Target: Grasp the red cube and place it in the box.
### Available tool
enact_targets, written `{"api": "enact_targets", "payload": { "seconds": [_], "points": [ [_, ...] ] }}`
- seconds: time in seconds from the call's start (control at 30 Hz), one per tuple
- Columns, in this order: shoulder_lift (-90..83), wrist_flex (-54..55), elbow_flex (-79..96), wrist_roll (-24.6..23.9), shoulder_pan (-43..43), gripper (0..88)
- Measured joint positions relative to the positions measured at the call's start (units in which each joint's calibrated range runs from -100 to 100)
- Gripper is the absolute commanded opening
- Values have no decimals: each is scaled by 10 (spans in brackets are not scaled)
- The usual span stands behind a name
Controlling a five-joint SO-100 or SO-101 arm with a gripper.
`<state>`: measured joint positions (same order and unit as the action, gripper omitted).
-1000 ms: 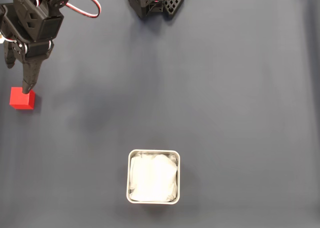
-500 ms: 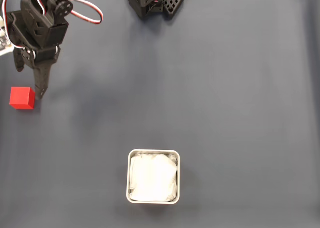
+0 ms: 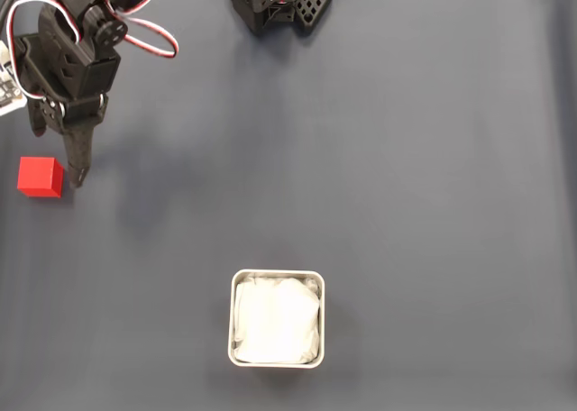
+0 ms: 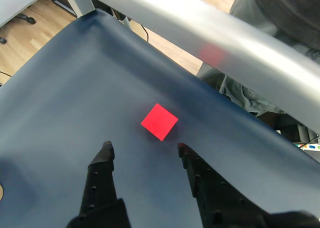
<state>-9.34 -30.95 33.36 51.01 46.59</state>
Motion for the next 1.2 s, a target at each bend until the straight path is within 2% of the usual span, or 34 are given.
{"api": "enact_targets", "payload": {
  "seconds": [1.2],
  "points": [
    [129, 88, -20, 0, -1, 335]
  ]
}}
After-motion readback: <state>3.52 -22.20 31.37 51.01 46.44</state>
